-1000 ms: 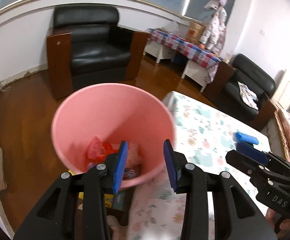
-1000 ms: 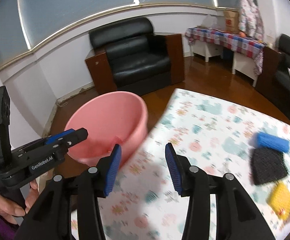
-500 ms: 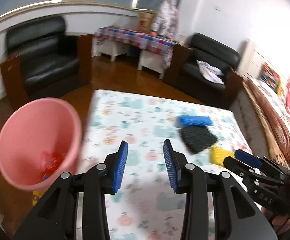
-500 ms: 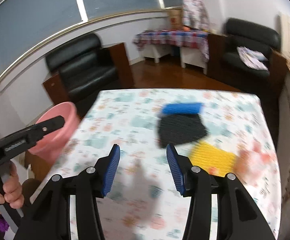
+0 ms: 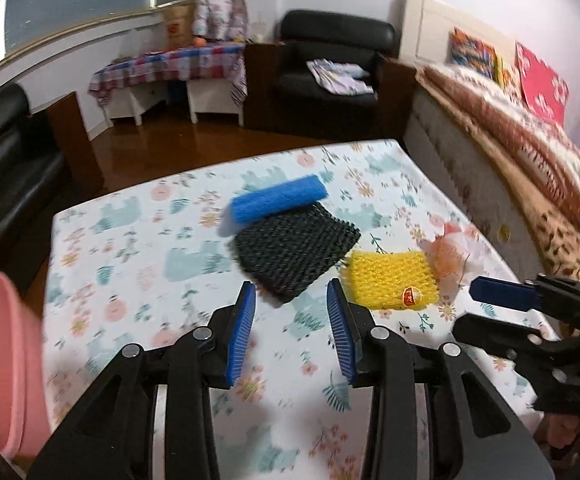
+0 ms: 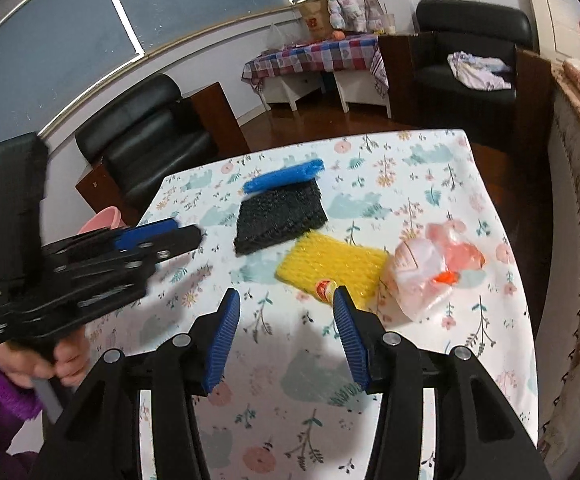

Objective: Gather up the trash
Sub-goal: 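Move both open tools back over the table toward the black mesh, then grasp the black mesh with the left tool while the right tool grasps the yellow net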

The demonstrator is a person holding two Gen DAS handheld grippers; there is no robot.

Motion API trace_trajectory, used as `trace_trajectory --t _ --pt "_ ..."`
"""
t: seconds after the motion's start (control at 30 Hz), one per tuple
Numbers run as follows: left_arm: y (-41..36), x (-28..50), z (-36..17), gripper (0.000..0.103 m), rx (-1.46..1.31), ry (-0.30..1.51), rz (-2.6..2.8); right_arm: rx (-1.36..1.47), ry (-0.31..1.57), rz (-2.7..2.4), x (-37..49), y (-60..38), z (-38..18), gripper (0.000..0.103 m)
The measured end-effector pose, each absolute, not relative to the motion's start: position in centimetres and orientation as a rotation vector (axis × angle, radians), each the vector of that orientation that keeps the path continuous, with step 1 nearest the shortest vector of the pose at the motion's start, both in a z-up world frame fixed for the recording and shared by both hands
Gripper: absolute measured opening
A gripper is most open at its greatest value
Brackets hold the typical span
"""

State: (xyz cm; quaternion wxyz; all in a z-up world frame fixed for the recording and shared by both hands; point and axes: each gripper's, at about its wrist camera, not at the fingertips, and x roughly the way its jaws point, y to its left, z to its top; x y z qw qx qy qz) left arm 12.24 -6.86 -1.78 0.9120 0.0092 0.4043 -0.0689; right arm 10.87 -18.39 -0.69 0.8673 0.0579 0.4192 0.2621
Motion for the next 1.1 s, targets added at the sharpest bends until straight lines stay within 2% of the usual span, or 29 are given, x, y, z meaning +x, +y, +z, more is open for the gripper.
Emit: trace_trajectory --t 0.1,0.23,0.57,0.6,0.63,0.7,1.1 --pt "-7.8 13.6 -2.6 0.037 0.054 0.846 -0.157 0.111 0.883 0.559 11.2 -18.4 -0.9 0.048" --pt "-9.1 15.1 -3.9 0.037 0.122 0.852 -0.162 0.047 0.896 0.574 12.1 -17.6 -1.2 0.056" --pt "-9.4 17.2 -7.0 0.037 0.234 0.889 -0.142 -0.106 0.924 0.601 15.0 -15.5 -2.6 0.057" --pt "-9.3 17.2 -7.0 0.034 0.232 0.884 -0.143 -0.113 0.926 0.606 15.2 -15.4 -2.7 0.057" --pt "-9.2 17.1 -6.9 0.024 0.231 0.882 -0.146 -0.125 0.930 0.613 15.3 -15.1 -2.8 0.057" --pt "-8.8 16.9 -6.8 0.011 0.224 0.873 -0.148 -0.146 0.930 0.622 15.5 -14.7 -3.0 0.057" --pt "-4.9 12.5 -1.6 0.008 -0.162 0.874 -0.262 -0.248 0.968 0.644 16.7 -13.3 -4.3 0.057"
